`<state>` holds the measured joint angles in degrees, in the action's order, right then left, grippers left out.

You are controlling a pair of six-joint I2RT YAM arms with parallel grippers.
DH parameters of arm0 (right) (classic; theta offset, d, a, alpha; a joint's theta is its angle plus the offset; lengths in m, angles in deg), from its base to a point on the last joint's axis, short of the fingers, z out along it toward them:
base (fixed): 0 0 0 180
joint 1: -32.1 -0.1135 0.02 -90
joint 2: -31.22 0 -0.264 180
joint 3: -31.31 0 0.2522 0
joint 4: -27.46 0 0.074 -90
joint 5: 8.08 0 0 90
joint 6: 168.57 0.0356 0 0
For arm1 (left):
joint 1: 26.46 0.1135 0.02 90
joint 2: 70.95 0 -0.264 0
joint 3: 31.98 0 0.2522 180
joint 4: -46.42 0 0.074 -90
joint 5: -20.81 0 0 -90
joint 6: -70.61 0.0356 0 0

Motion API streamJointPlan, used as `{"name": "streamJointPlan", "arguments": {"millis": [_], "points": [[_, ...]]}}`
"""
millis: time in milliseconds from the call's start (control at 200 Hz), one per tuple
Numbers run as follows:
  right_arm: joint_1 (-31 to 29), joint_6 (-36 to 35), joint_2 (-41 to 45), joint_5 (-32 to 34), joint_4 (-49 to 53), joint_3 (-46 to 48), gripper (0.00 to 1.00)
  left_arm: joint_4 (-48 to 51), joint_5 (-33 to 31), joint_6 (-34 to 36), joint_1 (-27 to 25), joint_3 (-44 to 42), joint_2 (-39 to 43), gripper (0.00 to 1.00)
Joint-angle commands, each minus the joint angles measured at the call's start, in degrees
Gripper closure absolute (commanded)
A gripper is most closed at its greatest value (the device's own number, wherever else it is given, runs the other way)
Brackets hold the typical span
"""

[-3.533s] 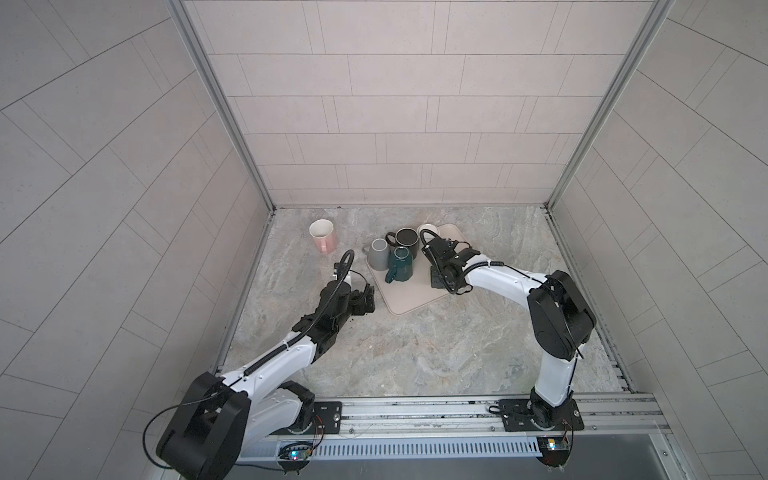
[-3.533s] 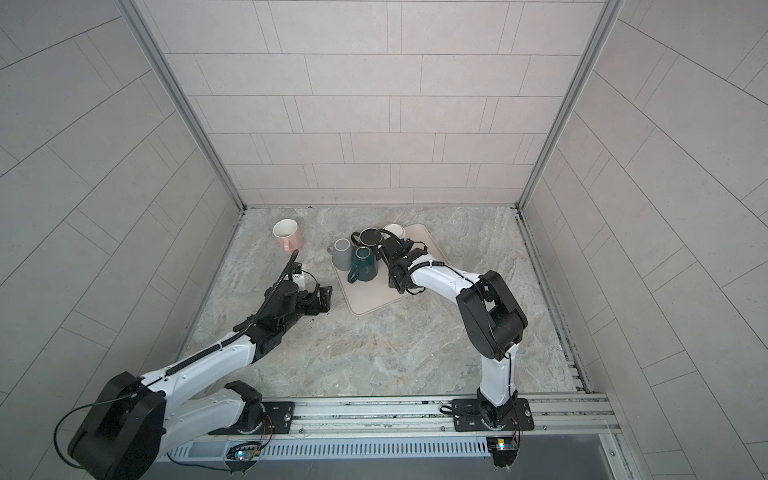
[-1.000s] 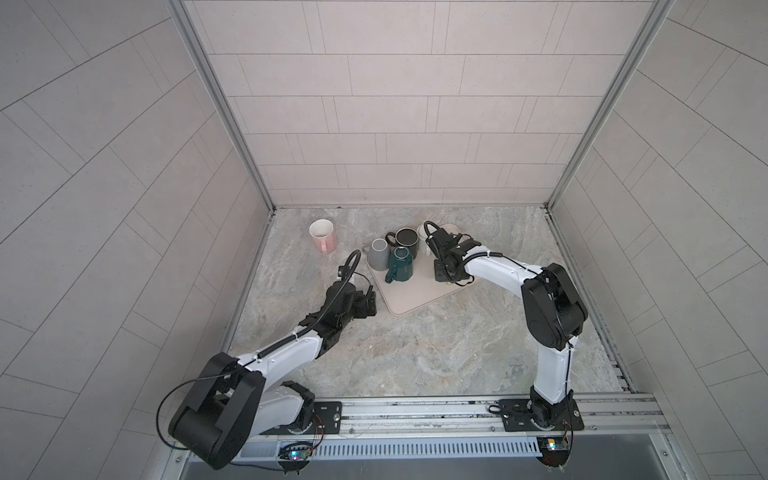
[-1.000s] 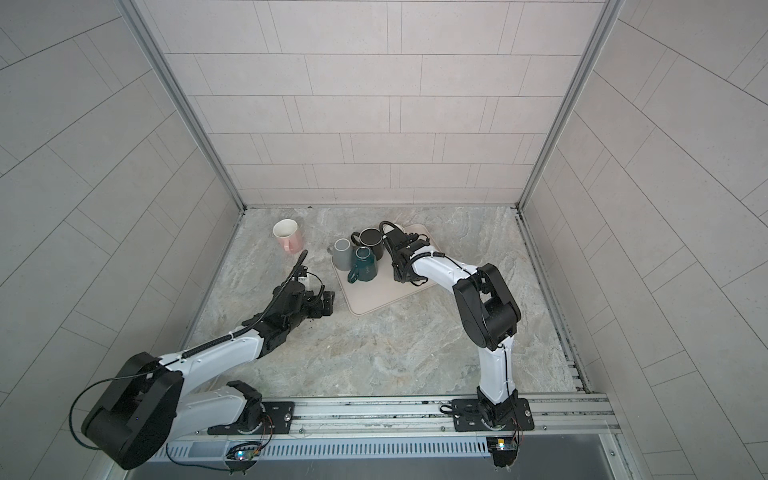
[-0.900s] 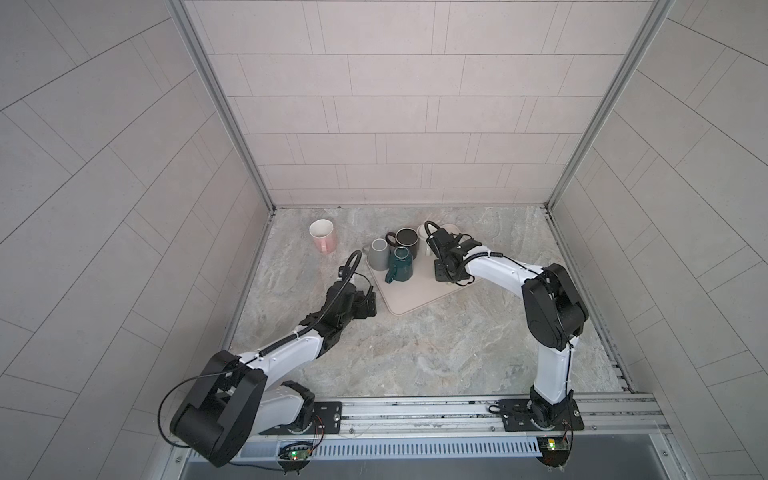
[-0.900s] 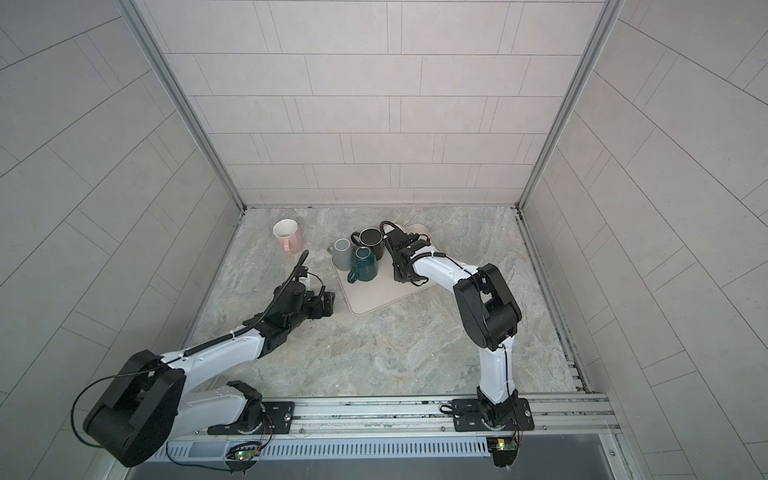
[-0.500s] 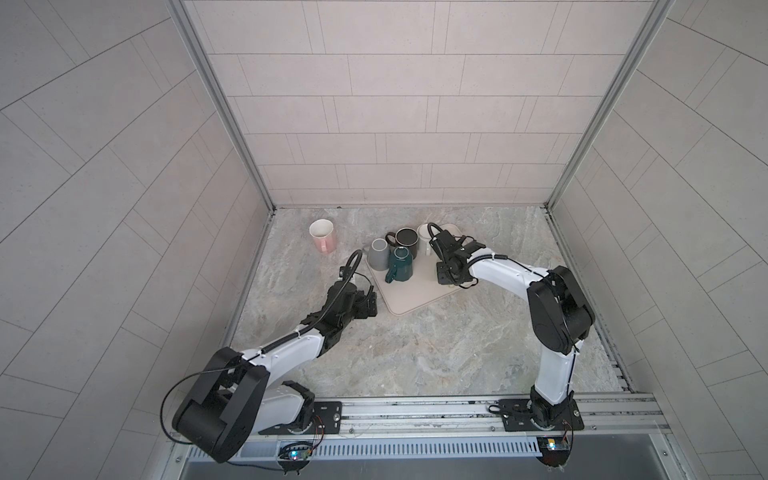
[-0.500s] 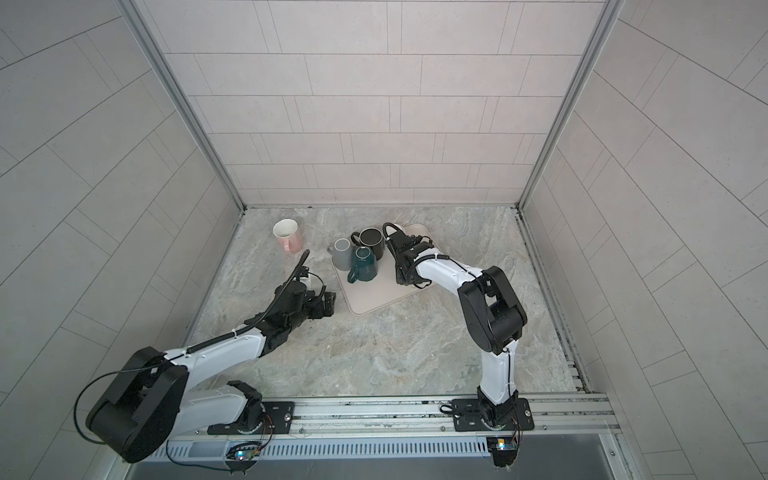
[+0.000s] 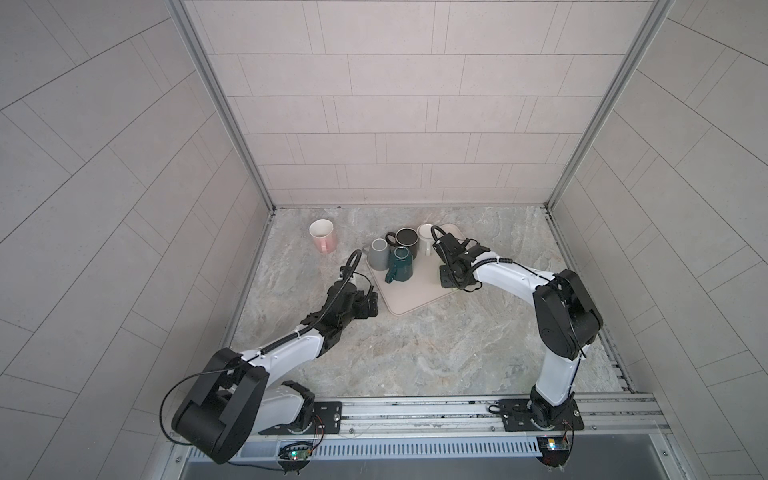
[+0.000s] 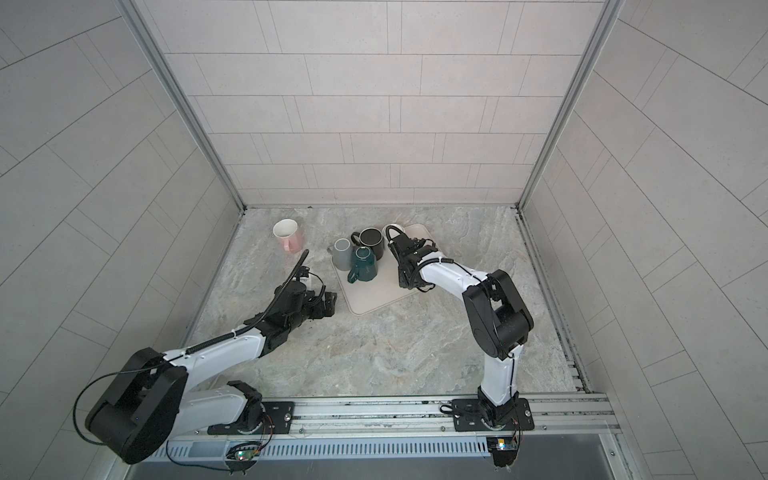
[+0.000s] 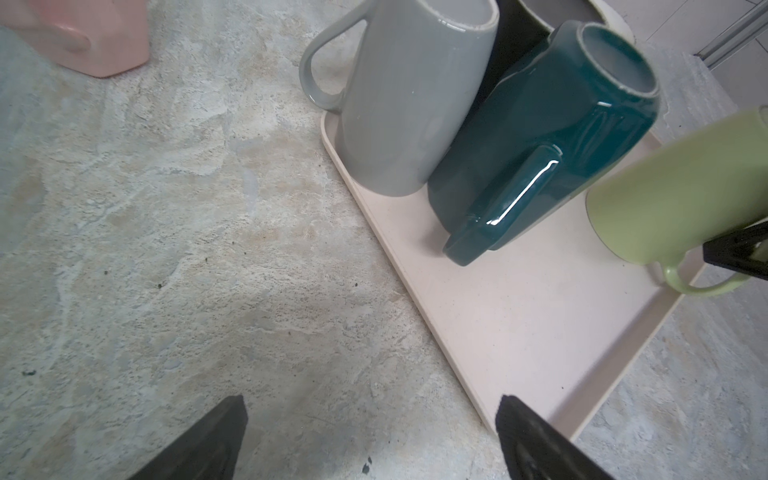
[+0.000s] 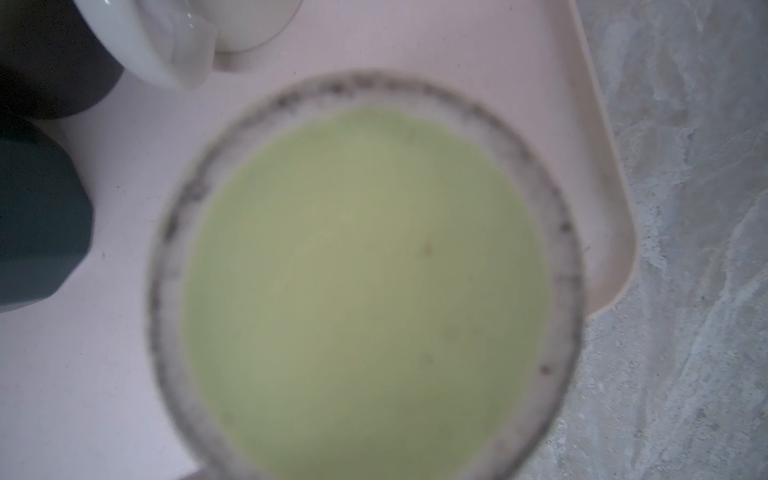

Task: Turn the mug right side up
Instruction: 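Raise the light green mug off the tray with the right gripper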

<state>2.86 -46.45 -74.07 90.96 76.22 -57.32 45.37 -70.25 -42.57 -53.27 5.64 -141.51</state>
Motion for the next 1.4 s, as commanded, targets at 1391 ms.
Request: {"name": "streamJointPlan", "arguments": {"millis": [1391], "points": [[0.32, 2.11, 16.63, -13.53, -12.46, 11.94, 1.0, -1.45, 1.54, -0.8, -0.26, 0.23, 1.86, 0.0]]}}
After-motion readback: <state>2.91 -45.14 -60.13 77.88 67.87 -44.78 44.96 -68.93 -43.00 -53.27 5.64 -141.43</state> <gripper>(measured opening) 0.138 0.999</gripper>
